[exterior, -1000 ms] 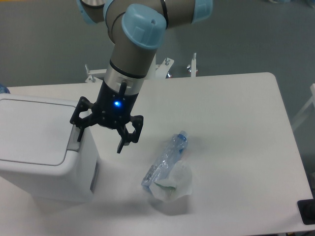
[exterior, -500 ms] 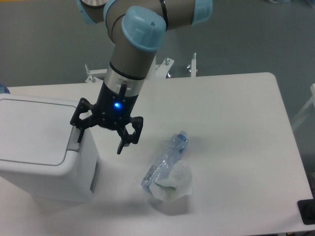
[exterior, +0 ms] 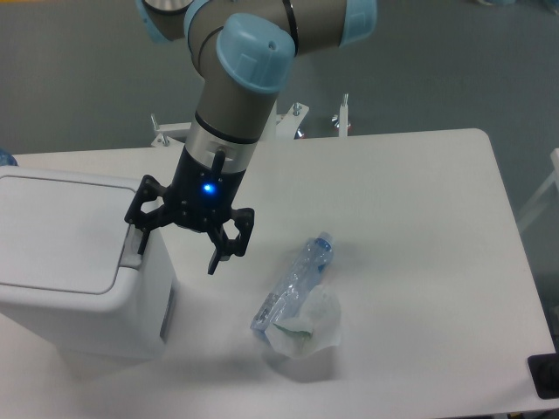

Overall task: Open the trash can
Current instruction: 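Push the lid edge so the trash can lid flips open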

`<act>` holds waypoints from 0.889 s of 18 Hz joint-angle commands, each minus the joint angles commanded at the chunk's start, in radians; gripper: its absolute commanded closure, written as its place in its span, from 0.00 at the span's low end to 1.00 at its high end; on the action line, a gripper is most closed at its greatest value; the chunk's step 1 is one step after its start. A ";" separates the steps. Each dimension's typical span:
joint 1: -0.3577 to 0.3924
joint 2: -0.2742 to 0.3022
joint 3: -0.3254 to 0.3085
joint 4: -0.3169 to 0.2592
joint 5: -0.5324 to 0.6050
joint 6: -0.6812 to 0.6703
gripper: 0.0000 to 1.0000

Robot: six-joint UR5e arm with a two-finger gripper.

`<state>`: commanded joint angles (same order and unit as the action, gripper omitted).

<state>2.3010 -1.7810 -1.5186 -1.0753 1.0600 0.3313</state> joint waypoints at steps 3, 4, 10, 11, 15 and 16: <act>0.000 0.000 0.000 0.000 0.002 0.000 0.00; 0.000 0.000 0.000 0.000 0.003 0.000 0.00; 0.000 -0.003 -0.002 -0.002 0.021 -0.005 0.00; 0.000 -0.005 0.000 -0.003 0.020 -0.005 0.00; 0.002 -0.005 0.015 -0.003 0.017 -0.021 0.00; 0.005 -0.005 0.021 -0.003 0.017 -0.021 0.00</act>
<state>2.3055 -1.7856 -1.4972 -1.0784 1.0769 0.3099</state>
